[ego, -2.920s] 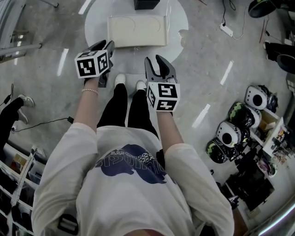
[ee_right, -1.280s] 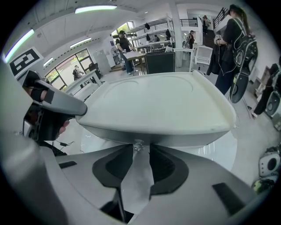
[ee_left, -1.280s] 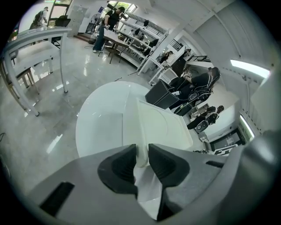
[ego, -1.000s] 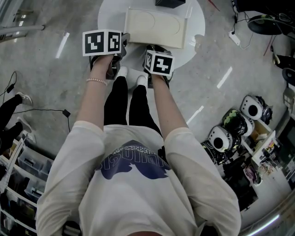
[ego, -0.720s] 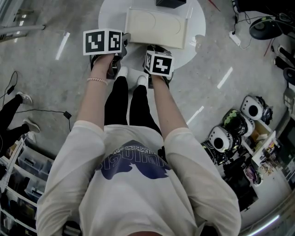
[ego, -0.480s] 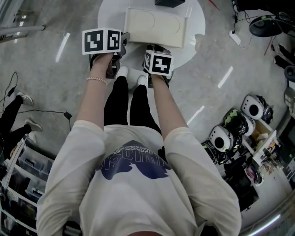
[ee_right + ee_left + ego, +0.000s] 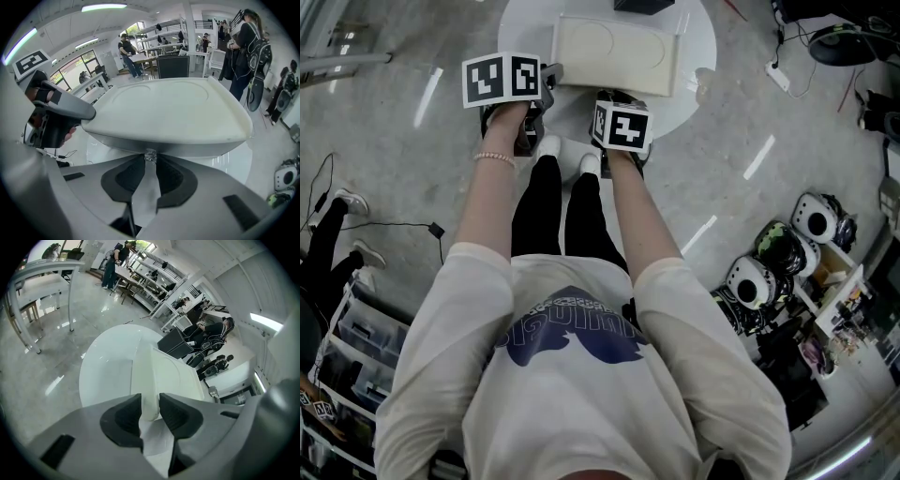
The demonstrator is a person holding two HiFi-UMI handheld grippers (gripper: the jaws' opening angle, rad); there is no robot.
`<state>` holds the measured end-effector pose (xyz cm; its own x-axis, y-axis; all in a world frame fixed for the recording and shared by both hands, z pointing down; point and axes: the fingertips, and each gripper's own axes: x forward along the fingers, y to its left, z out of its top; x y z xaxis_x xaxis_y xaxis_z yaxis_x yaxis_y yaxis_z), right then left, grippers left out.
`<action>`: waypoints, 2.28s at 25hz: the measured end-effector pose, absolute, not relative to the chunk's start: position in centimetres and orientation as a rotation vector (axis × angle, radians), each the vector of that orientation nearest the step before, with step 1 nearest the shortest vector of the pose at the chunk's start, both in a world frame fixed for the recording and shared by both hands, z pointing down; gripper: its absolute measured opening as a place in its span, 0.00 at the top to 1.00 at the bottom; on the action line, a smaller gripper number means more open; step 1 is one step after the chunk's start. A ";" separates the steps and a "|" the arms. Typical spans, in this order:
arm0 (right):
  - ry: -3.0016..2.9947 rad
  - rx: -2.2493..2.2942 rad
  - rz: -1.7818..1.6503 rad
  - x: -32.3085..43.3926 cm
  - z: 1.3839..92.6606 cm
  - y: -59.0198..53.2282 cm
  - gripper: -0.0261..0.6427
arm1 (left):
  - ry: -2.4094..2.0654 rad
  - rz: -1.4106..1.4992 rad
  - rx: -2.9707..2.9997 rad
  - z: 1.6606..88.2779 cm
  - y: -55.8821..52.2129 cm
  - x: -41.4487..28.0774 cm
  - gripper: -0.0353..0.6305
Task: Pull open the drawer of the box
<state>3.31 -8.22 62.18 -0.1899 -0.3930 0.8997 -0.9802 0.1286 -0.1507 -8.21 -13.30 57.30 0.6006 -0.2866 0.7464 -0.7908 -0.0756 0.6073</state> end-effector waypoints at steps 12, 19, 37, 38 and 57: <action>-1.687 1.344 1.048 3.3 62.1 -7.9 0.86 | -0.911 0.531 1.643 57.2 -13.5 -8.3 0.79; -1.684 1.342 1.056 3.2 61.9 -6.8 0.86 | -0.916 0.529 1.641 57.0 -13.5 -8.4 0.78; -1.684 1.337 1.072 3.0 62.0 -5.1 0.86 | -0.930 0.506 1.622 57.2 -13.4 -8.6 0.76; -1.684 1.337 1.072 3.0 62.0 -5.0 0.86 | -0.930 0.506 1.622 57.3 -13.4 -8.5 0.76; -1.692 1.334 1.089 2.8 62.0 -3.9 0.86 | -0.928 0.502 1.620 57.3 -13.4 -8.7 0.76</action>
<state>2.76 -3.85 62.04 -0.2135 -0.3766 0.9014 -0.9765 0.1112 -0.1847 -8.67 -13.37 57.35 0.5965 -0.3023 0.7435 -0.7877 -0.0426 0.6146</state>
